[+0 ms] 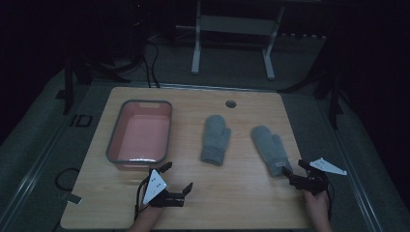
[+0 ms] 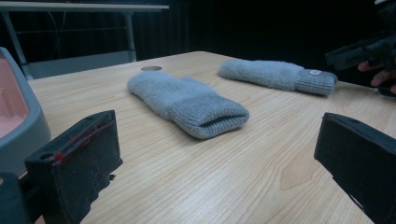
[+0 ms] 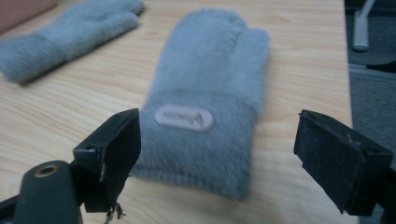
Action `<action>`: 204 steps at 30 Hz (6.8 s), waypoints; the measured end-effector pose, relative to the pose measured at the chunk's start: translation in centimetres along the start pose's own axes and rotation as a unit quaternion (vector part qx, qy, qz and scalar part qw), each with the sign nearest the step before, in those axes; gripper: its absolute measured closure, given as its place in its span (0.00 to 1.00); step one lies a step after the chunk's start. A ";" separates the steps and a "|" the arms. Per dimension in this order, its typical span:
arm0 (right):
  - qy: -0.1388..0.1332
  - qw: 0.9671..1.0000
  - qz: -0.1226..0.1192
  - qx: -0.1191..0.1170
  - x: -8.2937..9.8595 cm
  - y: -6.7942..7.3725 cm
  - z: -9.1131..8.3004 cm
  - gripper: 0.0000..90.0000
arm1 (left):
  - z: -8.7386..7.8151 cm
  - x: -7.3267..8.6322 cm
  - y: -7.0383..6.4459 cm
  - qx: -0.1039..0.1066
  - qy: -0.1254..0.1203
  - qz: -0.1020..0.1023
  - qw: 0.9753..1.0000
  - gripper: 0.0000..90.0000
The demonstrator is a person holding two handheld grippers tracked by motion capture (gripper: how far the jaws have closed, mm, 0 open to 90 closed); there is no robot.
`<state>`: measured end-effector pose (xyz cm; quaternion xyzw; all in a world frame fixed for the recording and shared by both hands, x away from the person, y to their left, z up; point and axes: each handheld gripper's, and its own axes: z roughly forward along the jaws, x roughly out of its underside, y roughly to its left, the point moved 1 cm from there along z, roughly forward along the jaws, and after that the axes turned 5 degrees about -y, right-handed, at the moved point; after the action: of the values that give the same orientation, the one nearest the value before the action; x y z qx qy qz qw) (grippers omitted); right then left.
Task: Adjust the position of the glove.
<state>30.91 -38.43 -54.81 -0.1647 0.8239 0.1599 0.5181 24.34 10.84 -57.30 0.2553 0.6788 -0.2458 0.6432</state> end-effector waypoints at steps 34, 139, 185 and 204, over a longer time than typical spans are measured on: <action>0.039 0.982 -0.113 -0.148 -11.6 10.0 12.1 0.16 | -0.1 0.0 0.0 0.006 0.000 -0.005 1.000 0.01; 0.063 0.955 -0.173 -0.231 -8.8 12.6 11.5 0.14 | -0.1 0.0 -0.2 0.015 0.002 0.000 1.000 0.01; 0.081 0.994 -0.023 0.072 -3.9 3.3 7.9 0.89 | -0.1 0.0 -0.2 0.012 0.002 0.001 1.000 0.01; 0.072 0.989 0.065 0.115 -2.4 6.7 2.8 0.88 | -0.1 0.0 -0.2 0.012 0.002 0.002 1.000 0.01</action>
<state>31.14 -30.97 -53.17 -0.0614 0.8810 0.0848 0.4614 24.11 10.78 -57.30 0.2649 0.6764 -0.2518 0.6394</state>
